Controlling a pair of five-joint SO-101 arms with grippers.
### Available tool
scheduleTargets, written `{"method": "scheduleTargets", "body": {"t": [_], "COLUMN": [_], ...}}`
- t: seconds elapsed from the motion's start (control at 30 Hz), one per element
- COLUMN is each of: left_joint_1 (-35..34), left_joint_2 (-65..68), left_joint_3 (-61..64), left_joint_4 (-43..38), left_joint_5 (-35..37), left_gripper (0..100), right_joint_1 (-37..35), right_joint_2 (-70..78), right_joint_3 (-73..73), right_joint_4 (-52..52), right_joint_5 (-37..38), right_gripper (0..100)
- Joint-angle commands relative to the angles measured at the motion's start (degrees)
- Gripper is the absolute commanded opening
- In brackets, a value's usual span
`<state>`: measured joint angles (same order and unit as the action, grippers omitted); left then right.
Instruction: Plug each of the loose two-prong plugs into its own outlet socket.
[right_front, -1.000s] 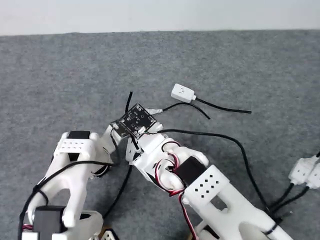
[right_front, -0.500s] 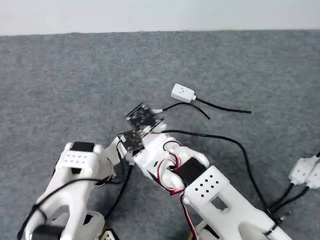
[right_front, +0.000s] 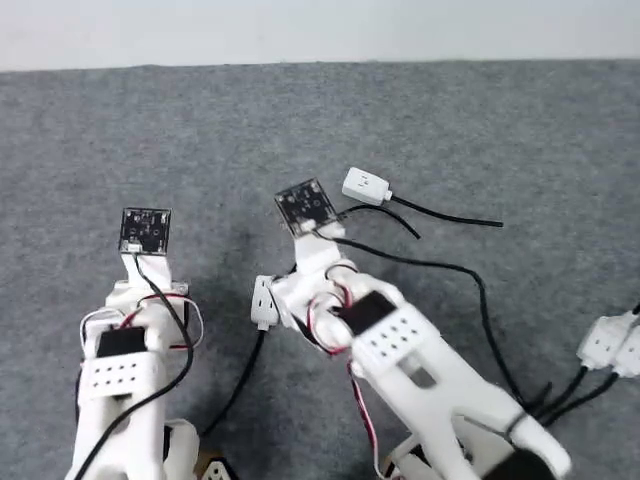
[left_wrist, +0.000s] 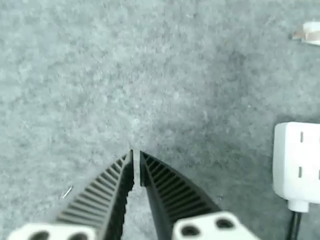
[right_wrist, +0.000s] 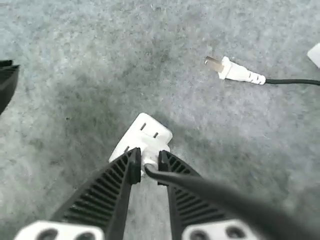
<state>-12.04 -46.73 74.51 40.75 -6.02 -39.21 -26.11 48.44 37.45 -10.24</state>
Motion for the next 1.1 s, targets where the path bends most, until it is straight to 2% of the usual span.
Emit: {"method": "scheduleTargets", "body": {"t": [0.0, 0.4, 0.63, 1.07], "left_joint_1": [-0.7, -0.8, -0.8, -0.9], "left_joint_2": [-5.3, -8.9, -8.9, -8.9], "left_joint_3": [1.2, 3.0, 3.0, 3.0], "left_joint_4": [-1.9, -2.0, -2.0, -2.1], "left_joint_5": [1.0, 1.0, 1.0, 0.9], "left_gripper": [1, 1, 1, 1], "right_joint_1": [0.5, 0.1, -0.1, 0.0], "right_joint_2": [4.4, 13.2, 13.3, 13.8], "right_joint_3": [-7.3, -12.9, -14.9, -14.9], "right_joint_4": [-1.4, -0.8, 3.6, 4.9], "right_joint_5": [-1.1, -2.7, -2.7, -2.4], "right_gripper": [0.8, 0.8, 0.8, 0.8]}}
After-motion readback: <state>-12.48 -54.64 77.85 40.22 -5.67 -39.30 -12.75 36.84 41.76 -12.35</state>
